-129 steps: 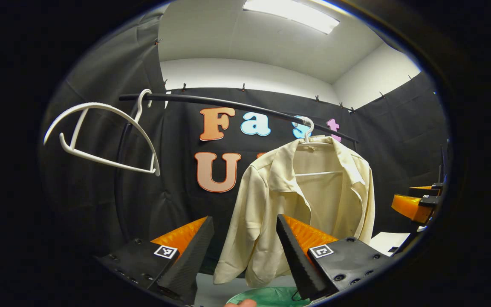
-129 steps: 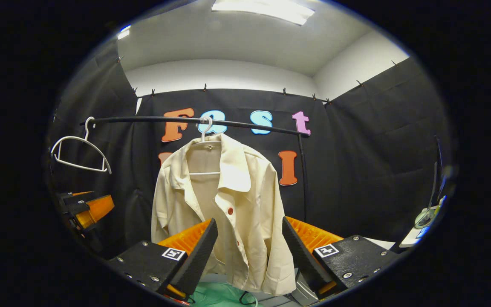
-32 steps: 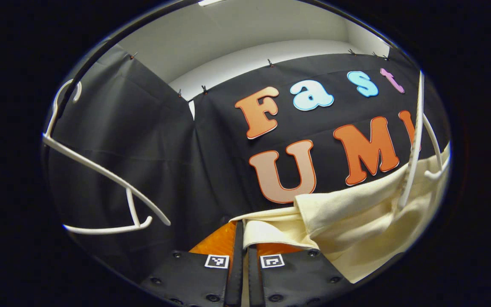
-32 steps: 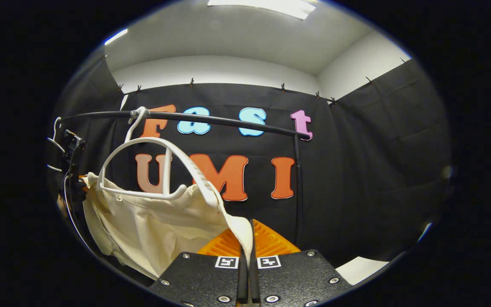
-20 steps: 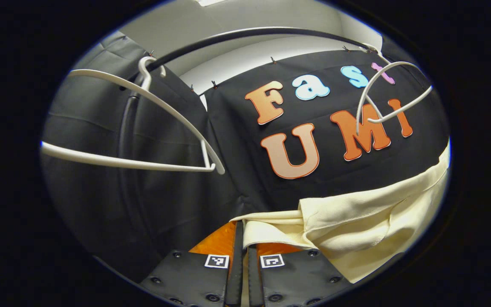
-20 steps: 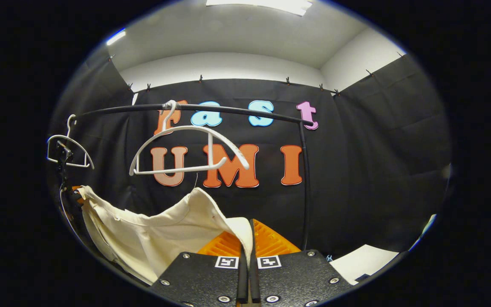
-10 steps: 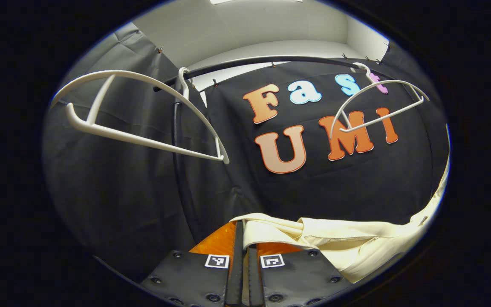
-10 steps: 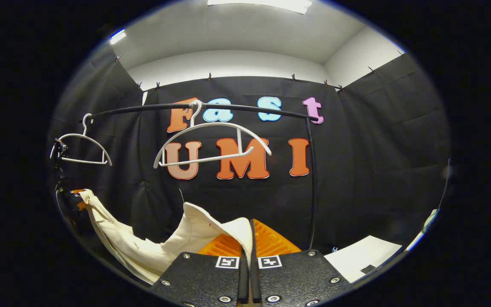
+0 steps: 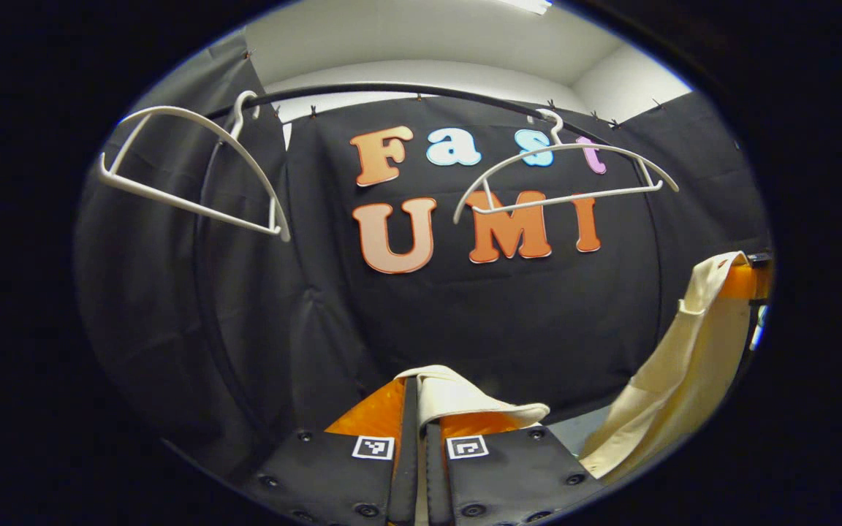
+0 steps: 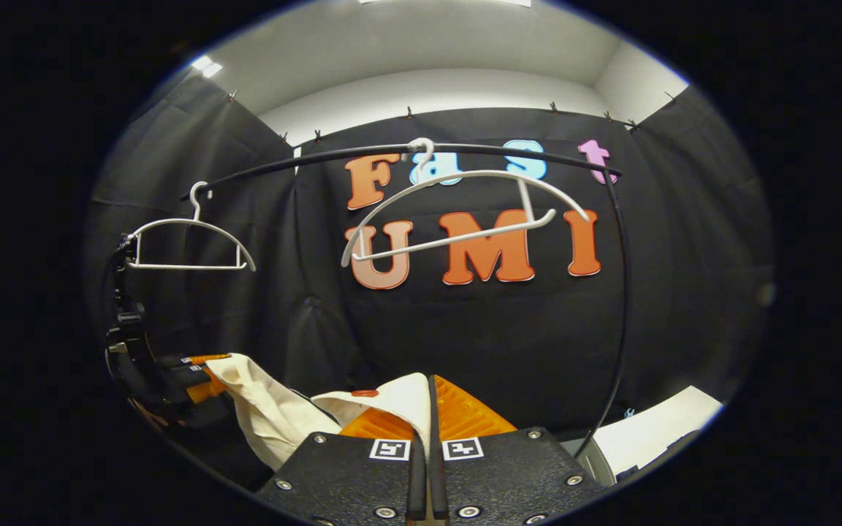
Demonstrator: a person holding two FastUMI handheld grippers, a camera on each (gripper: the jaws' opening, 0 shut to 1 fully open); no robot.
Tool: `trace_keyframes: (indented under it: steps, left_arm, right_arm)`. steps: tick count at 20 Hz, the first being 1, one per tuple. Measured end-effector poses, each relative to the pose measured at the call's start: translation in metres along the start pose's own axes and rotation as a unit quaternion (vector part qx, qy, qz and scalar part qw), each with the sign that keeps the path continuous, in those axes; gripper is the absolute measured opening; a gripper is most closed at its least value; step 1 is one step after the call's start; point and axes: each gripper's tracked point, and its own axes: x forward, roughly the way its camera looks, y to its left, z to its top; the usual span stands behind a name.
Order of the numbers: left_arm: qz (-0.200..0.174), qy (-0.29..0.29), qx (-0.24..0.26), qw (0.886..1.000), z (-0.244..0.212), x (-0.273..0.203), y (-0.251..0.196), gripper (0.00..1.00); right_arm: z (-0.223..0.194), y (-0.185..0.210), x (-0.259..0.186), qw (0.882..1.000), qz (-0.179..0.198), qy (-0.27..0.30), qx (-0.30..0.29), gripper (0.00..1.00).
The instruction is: Grasp the clothes on the hanger with both hands and then place them into the laundry hamper below.
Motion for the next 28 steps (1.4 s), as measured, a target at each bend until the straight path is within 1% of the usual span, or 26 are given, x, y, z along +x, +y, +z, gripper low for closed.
trace_keyframes:
  steps: [3,5,7,8,9,11,12,14,17,20,24,26,28]
  left_arm:
    - [-0.026,0.009,-0.022,0.999,-0.005,-0.001,-0.019,0.12]
    - [-0.044,0.017,-0.033,0.998,-0.010,-0.006,-0.032,0.12]
    - [-0.077,0.045,-0.067,0.994,-0.031,-0.014,-0.057,0.12]
    - [-0.089,0.060,-0.076,0.991,-0.044,-0.015,-0.067,0.10]
    - [-0.094,0.075,-0.075,0.990,-0.056,-0.015,-0.073,0.10]
    - [-0.098,0.107,-0.070,0.987,-0.082,-0.016,-0.081,0.10]
    - [-0.102,0.124,-0.071,0.984,-0.096,-0.017,-0.086,0.10]
    - [-0.110,0.159,-0.077,0.978,-0.122,-0.021,-0.095,0.10]
    - [-0.112,0.204,-0.094,0.968,-0.158,-0.018,-0.098,0.10]
    - [-0.107,0.253,-0.103,0.956,-0.190,-0.023,-0.103,0.10]
    - [-0.089,0.318,-0.132,0.935,-0.235,-0.030,-0.099,0.11]
    - [-0.077,0.332,-0.135,0.930,-0.248,-0.036,-0.095,0.11]
    - [-0.075,0.333,-0.129,0.931,-0.249,-0.042,-0.089,0.16]
  right_arm:
    - [0.012,0.042,0.018,0.999,0.045,-0.011,-0.014,0.02]
    - [0.001,0.056,0.022,0.998,0.060,-0.002,-0.014,0.02]
    - [-0.031,0.056,0.028,0.998,0.061,0.028,-0.009,0.02]
    - [-0.051,0.056,0.028,0.997,0.059,0.048,-0.006,0.02]
    - [-0.069,0.056,0.029,0.996,0.056,0.067,-0.002,0.02]
    - [-0.093,0.052,0.026,0.994,0.048,0.100,0.004,0.02]
    - [-0.106,0.050,0.022,0.992,0.039,0.116,0.006,0.02]
    - [-0.144,0.040,0.015,0.986,0.014,0.166,0.003,0.02]
    - [-0.186,0.038,0.013,0.978,0.002,0.209,0.025,0.03]
    - [-0.230,0.030,0.003,0.968,-0.015,0.247,0.030,0.03]
    - [-0.279,0.028,-0.019,0.953,-0.030,0.298,0.047,0.04]
    - [-0.289,0.028,-0.020,0.947,-0.036,0.312,0.065,0.04]
    - [-0.298,0.029,-0.022,0.944,-0.039,0.319,0.073,0.05]
